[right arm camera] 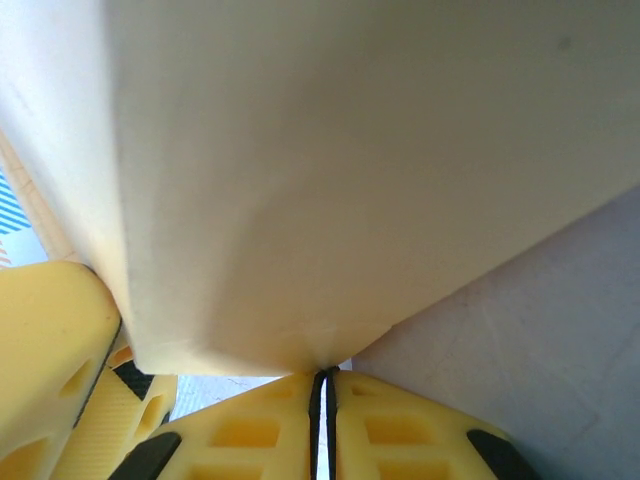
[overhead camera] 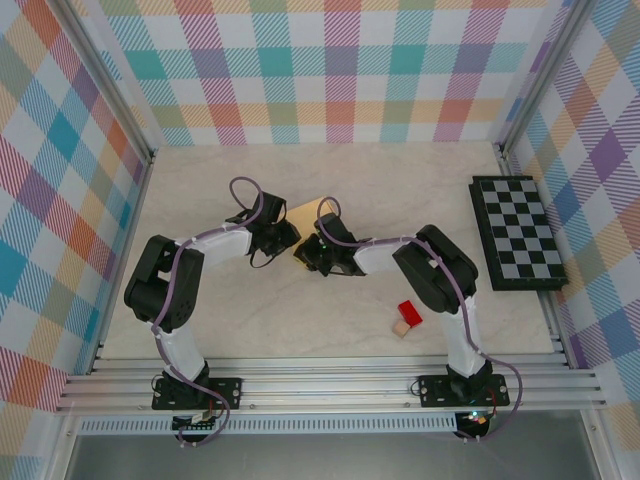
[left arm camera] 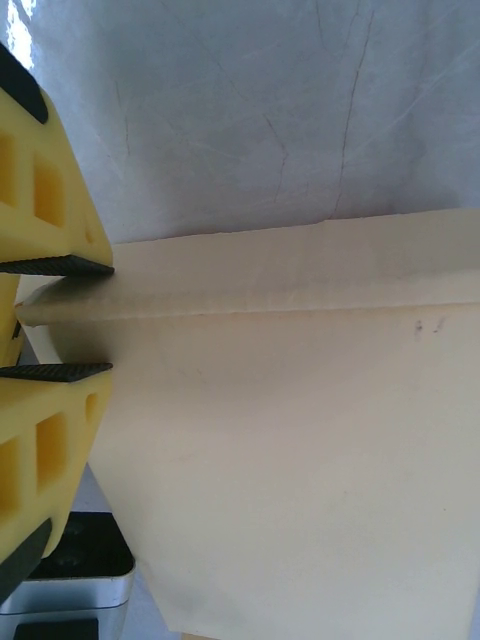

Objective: Fold the paper box

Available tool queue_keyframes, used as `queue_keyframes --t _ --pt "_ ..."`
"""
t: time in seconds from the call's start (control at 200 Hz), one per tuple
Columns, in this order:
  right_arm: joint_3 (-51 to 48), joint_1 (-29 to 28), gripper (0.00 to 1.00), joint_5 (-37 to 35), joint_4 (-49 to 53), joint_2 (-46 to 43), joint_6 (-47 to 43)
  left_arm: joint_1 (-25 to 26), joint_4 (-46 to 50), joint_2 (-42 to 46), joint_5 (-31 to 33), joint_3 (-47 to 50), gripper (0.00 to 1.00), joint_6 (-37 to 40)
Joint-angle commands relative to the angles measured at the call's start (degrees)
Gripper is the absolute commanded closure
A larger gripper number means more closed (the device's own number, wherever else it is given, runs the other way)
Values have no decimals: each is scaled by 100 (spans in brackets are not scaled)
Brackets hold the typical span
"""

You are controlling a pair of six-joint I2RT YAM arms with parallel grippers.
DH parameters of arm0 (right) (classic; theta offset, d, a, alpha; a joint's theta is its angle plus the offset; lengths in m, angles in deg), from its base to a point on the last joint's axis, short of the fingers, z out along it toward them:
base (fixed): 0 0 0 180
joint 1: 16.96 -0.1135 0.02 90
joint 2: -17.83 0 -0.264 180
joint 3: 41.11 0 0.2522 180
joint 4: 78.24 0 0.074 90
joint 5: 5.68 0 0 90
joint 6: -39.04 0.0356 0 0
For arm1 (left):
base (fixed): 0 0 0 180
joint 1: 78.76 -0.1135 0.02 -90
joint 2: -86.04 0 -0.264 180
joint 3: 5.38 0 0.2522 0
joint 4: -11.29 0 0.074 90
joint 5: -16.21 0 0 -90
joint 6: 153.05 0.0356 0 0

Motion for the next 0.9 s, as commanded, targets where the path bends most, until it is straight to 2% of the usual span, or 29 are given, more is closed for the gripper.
queue_keyframes --t 0.0,0.255,0.375,0.68,0.895 --pt "369 327 86 -461 -67 265 -101 15 1161 -344 -252 258 70 -5" --pt "1028 324 86 -296 140 668 -52 16 1143 -361 -373 256 70 -52" --pt "924 324 86 -300 145 625 -42 7 1218 -372 -322 196 70 -10" --pt "-134 500 82 -106 277 -415 -337 -298 1605 -375 -190 -190 70 282" --pt "-375 620 80 -4 1196 -1228 -1221 -334 1939 -252 -119 -647 66 456"
